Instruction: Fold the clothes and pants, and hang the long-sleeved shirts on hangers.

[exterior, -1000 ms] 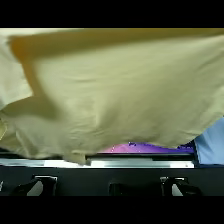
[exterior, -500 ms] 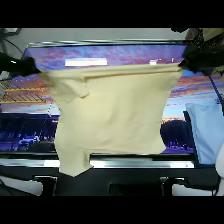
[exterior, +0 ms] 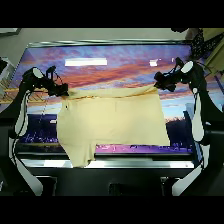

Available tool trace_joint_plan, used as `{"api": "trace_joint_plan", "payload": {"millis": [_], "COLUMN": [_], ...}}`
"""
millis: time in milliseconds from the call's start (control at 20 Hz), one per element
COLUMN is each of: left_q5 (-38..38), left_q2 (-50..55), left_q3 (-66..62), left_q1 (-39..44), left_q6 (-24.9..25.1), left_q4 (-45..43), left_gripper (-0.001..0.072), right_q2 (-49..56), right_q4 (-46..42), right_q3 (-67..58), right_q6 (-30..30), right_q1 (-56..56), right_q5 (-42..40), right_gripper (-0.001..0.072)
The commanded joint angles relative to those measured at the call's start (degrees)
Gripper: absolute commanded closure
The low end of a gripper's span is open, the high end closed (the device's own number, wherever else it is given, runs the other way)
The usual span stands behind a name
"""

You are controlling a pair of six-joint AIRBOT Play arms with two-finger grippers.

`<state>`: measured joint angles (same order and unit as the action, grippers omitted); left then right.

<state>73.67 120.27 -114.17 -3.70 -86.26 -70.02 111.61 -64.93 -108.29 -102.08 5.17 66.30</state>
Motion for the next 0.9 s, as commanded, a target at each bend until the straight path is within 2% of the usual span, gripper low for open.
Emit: {"api": "trace_joint_plan", "payload": {"millis": [0,50,100,250,350,550,650,850], "left_q5": [1.2,2.6,3.7,7.0,7.4,6.9,6.2,5.2], "left_q2": [1.0,0.1,-1.4,-7.1,-13.4,-26.9,-32.6,-39.5], "left_q3": [-2.4,-3.3,-3.3,-2.7,2.5,19.0,27.0,37.3], "left_q1": [-0.4,-1.2,-2.2,-6.7,-10.0,-16.3,-18.6,-19.8], "left_q6": [0.4,0.4,0.4,0.4,2.2,2.9,3.4,3.4], "left_q4": [0.2,0.2,0.2,2.4,4.7,6.8,6.8,6.9], "left_gripper": [0.0512,0.0425,0.0373,0.0373,0.0373,0.0374,0.0375,0.0377], "right_q2": [1.0,-0.2,-1.9,-7.8,-12.8,-24.3,-28.4,-31.1], "right_q4": [2.8,4.5,5.2,4.4,4.9,8.7,7.3,4.0], "right_q3": [-0.3,-0.3,-0.3,0.0,3.5,22.5,33.8,49.1], "right_q6": [0.2,2.9,6.6,15.6,19.5,24.0,26.8,28.5], "right_q1": [0.7,1.8,3.3,10.2,16.1,26.3,29.0,29.6], "right_q5": [0.8,3.0,6.6,19.3,23.5,24.2,24.5,23.8], "right_gripper": [0.0472,0.0385,0.0355,0.0348,0.0351,0.0352,0.0351,0.0352]}}
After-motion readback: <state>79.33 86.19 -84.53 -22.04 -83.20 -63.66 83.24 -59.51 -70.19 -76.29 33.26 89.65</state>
